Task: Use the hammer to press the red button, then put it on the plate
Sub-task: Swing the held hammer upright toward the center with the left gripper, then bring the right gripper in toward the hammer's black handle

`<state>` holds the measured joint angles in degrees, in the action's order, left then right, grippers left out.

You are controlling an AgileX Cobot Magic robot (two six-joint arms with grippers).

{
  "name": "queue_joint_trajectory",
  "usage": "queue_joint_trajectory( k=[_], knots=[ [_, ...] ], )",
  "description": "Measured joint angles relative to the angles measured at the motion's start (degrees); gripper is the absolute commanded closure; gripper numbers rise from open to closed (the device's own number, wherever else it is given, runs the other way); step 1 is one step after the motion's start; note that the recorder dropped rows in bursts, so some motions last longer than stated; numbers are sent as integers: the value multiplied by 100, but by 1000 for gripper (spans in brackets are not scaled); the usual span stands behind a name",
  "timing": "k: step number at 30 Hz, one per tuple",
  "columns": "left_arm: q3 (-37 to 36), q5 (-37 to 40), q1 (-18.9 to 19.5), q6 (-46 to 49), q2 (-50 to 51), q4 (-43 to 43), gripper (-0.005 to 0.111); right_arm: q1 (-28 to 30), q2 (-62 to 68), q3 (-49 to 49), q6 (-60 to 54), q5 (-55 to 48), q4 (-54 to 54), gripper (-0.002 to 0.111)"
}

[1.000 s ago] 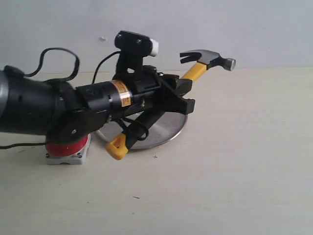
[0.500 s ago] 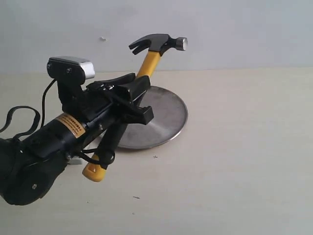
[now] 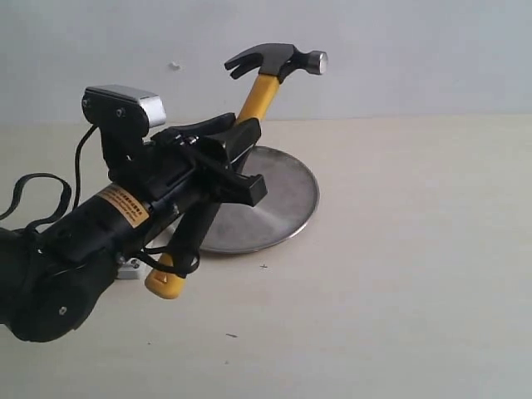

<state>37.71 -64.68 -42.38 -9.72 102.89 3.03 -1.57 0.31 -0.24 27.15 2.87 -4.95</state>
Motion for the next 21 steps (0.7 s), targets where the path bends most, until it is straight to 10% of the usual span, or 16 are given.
queue_joint_trajectory(
  k=[9, 21],
  knots=[
    [426, 714, 0, -67, -100, -13, 107, -349, 317, 0, 1593, -84, 57, 108],
    [615, 1578, 0, -76, -481, -303, 107, -2718, 3565, 0, 2067, 2150, 45, 103]
  ],
)
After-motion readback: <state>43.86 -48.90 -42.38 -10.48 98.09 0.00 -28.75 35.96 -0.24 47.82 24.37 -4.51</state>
